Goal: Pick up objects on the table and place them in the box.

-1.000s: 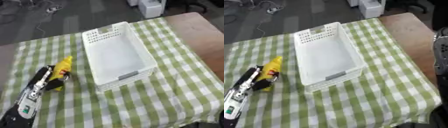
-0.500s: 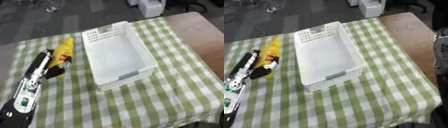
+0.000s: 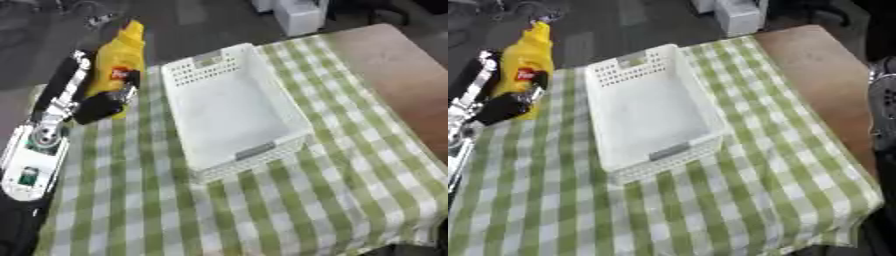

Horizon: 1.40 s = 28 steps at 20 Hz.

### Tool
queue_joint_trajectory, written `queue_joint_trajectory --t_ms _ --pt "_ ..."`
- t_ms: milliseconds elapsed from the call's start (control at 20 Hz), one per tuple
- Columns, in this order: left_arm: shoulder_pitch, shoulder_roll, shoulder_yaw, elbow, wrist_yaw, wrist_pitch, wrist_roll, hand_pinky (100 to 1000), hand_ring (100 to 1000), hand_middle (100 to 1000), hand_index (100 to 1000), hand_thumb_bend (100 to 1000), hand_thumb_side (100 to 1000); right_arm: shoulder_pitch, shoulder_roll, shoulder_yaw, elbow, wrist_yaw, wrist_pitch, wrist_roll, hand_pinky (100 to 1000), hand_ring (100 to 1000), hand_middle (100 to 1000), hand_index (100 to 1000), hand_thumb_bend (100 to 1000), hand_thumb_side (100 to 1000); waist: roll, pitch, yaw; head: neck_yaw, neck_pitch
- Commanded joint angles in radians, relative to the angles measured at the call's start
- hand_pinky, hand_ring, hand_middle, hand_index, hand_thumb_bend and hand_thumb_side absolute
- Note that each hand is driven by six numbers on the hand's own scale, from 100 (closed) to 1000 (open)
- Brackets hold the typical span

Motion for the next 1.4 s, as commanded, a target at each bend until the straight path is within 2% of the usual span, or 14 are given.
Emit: queue_joint_trajectory --t_ms 50,250,600,750,800,850,900,950,1000,1050,1100,1250,1300,1400 --pt "-0.061 0.041 -0.048 0.038 0.017 -0.081 -0.003 100 100 100 201 100 580 -0.025 -0.002 0.001 -0.013 -0.009 0.008 0.002 100 469 626 670 325 606 -0.004 -0.012 -0.008 0.021 -0.019" --pt "-0.121 0.018 -0.093 0.135 0.012 -0.177 -0.01 100 100 100 204 100 587 -0.038 0.011 0.008 -0.013 -0.017 0.02 0.005 100 469 626 669 326 607 -0.003 -0.009 -0.028 0.036 -0.027" --pt "-0.189 -0.06 -0.131 0.335 -0.021 -0.327 -0.013 100 100 100 221 100 600 -0.068 0.037 0.016 -0.013 -0.034 0.035 0.008 100 468 624 667 328 612 -0.003 -0.003 -0.063 0.058 -0.045" --pt "-0.208 -0.091 -0.158 0.403 -0.03 -0.398 -0.024 100 100 103 282 100 668 -0.082 0.05 0.022 -0.013 -0.044 0.045 0.01 100 468 623 667 330 608 -0.002 0.002 -0.077 0.064 -0.056" --pt "-0.211 -0.098 -0.164 0.421 -0.024 -0.42 -0.036 100 100 150 317 100 685 -0.086 0.053 0.023 -0.013 -0.046 0.048 0.011 100 468 624 667 340 627 -0.001 0.002 -0.08 0.066 -0.059" --pt "-0.211 -0.099 -0.179 0.435 -0.031 -0.44 -0.075 100 347 579 693 152 798 -0.09 0.056 0.023 -0.013 -0.048 0.05 0.011 100 468 623 667 332 608 0.001 0.002 -0.083 0.068 -0.062" --pt "-0.211 -0.099 -0.185 0.44 -0.053 -0.455 -0.124 100 347 579 693 152 798 -0.092 0.057 0.023 -0.013 -0.05 0.051 0.01 100 468 623 667 332 608 0.001 0.002 -0.084 0.069 -0.064" --pt "-0.209 -0.091 -0.187 0.439 -0.094 -0.461 -0.185 822 780 964 1000 545 839 -0.094 0.059 0.021 -0.013 -0.051 0.052 0.007 100 468 622 666 334 607 0.003 0.001 -0.086 0.069 -0.069" --pt "-0.208 -0.086 -0.176 0.425 -0.134 -0.464 -0.233 849 801 986 1000 515 832 -0.096 0.059 0.02 -0.013 -0.052 0.052 0.004 100 468 623 666 361 635 0.003 0.0 -0.086 0.067 -0.072" --pt "-0.204 -0.078 -0.154 0.397 -0.159 -0.464 -0.251 891 827 989 1000 600 879 -0.096 0.059 0.017 -0.013 -0.052 0.051 0.001 100 468 622 666 334 606 0.004 -0.001 -0.085 0.061 -0.079" --pt "-0.196 -0.07 -0.137 0.368 -0.155 -0.465 -0.257 892 827 990 1000 604 878 -0.096 0.058 0.016 -0.013 -0.052 0.05 -0.001 100 468 622 666 334 606 0.004 -0.002 -0.084 0.057 -0.084" --pt "-0.167 -0.015 -0.08 0.256 -0.039 -0.428 -0.205 901 819 981 953 633 883 -0.089 0.049 0.01 -0.013 -0.048 0.045 -0.007 100 468 622 666 334 607 0.005 -0.006 -0.073 0.038 -0.105" --pt "-0.156 0.005 -0.066 0.214 0.013 -0.406 -0.178 888 809 970 937 602 892 -0.085 0.046 0.009 -0.013 -0.046 0.045 -0.008 100 468 622 666 333 607 0.005 -0.007 -0.07 0.035 -0.109" --pt "-0.128 0.049 -0.04 0.12 0.126 -0.346 -0.102 787 749 918 888 468 891 -0.081 0.041 0.005 -0.013 -0.042 0.04 -0.011 100 468 621 665 334 605 0.006 -0.008 -0.062 0.026 -0.113"
